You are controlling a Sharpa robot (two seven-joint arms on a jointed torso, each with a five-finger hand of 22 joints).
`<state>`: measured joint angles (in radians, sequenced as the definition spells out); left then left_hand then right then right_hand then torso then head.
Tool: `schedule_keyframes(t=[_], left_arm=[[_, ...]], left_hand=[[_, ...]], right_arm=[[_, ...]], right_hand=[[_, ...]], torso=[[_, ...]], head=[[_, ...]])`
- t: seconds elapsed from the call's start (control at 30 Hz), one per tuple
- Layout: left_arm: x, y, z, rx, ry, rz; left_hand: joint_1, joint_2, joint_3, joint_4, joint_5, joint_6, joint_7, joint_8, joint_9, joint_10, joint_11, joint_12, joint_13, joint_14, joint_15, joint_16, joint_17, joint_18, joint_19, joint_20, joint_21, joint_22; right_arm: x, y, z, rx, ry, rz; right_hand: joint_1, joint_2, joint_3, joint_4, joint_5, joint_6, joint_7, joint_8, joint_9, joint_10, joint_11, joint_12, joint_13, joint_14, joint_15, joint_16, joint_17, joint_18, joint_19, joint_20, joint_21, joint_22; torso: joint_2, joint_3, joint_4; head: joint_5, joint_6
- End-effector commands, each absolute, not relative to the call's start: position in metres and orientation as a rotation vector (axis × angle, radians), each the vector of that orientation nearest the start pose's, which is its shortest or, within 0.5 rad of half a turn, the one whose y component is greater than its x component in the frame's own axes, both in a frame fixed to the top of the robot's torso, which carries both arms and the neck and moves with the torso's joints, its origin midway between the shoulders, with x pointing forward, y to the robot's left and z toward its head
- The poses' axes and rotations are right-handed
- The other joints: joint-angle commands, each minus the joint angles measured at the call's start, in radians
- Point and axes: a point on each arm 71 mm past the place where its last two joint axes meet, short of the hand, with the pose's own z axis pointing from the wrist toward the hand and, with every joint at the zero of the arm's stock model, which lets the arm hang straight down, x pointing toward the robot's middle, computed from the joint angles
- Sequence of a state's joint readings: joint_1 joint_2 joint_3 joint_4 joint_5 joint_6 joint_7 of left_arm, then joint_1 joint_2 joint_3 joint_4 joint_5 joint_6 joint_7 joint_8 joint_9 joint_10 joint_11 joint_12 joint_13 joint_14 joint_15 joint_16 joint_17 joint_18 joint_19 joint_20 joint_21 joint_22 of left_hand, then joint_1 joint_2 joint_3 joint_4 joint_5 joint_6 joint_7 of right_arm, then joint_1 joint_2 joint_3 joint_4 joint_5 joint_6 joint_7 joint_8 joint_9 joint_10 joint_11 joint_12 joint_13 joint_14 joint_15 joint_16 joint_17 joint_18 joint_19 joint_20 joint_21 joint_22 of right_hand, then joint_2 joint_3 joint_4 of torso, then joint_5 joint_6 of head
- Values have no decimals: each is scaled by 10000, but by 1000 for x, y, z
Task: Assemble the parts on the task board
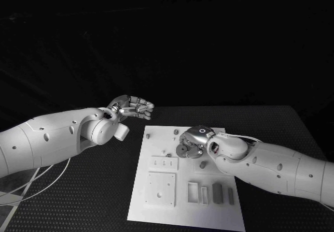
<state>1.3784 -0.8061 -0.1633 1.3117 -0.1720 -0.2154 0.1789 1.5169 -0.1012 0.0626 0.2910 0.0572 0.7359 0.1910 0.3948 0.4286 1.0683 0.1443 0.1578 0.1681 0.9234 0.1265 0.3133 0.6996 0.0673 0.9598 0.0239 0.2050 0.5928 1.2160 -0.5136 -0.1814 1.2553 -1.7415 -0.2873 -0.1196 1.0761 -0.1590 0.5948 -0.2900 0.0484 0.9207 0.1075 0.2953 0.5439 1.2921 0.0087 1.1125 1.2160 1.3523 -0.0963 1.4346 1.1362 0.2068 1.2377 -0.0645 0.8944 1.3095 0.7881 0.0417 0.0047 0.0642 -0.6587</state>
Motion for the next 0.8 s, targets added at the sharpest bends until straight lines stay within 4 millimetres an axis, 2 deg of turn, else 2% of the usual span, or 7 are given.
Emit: schedule_keyframes(t=[0.03,0.23,0.6,0.7,0.8], left_arm=[[539,251,-152,-9251,16127,-12738],[540,251,-152,-9253,16135,-12738],[540,252,-152,-9261,16151,-12727],[540,252,-152,-9261,16153,-12728],[540,251,-152,-9253,16162,-12742]], left_hand=[[-9,9,-56,-1,-60,-51,198,-39,17,33,35,-44,14,5,47,-67,10,81,-17,67,-34,12],[-7,10,-56,0,-61,-51,198,-39,18,33,36,-45,15,6,47,-70,13,81,-17,67,-35,13],[-8,12,-57,2,-61,-51,198,-40,19,33,36,-48,17,7,47,-75,18,80,-16,68,-37,15],[-9,12,-57,3,-61,-52,199,-40,19,33,36,-49,18,7,48,-77,19,80,-17,69,-38,15],[-11,13,-58,4,-61,-52,199,-41,19,33,37,-50,18,7,48,-78,20,80,-17,69,-38,16]], right_arm=[[502,-108,-249,-6033,16666,4676],[502,-108,-248,-5999,16621,4677],[503,-111,-251,-6060,16864,4539],[503,-111,-250,-5971,16873,4595],[503,-111,-250,-5922,16780,4683]], right_hand=[[213,101,-29,-28,-3,287,35,91,21,-6,-97,55,13,-4,-107,11,36,550,-38,-65,-40,139],[266,202,-128,-21,-4,371,-4,144,70,5,-136,32,8,-16,-146,10,28,550,-52,-48,-27,152],[189,227,-232,-3,-4,376,-15,144,90,12,-149,12,5,-16,-160,12,33,550,-59,-29,-23,152],[208,342,-229,-6,-3,443,-36,178,115,15,-167,1,5,-18,-175,10,30,550,-65,-27,-26,149],[-92,699,-303,83,-4,512,-57,209,150,21,-188,-24,0,-6,-195,18,47,550,-59,4,-27,143]], torso=[[0,-3,4],[1,5,2],[1,8,-2],[-1,5,-4],[-6,1,-9]], head=[[1,-8],[8,-19],[1,-44],[-7,-49],[-3,-44]])
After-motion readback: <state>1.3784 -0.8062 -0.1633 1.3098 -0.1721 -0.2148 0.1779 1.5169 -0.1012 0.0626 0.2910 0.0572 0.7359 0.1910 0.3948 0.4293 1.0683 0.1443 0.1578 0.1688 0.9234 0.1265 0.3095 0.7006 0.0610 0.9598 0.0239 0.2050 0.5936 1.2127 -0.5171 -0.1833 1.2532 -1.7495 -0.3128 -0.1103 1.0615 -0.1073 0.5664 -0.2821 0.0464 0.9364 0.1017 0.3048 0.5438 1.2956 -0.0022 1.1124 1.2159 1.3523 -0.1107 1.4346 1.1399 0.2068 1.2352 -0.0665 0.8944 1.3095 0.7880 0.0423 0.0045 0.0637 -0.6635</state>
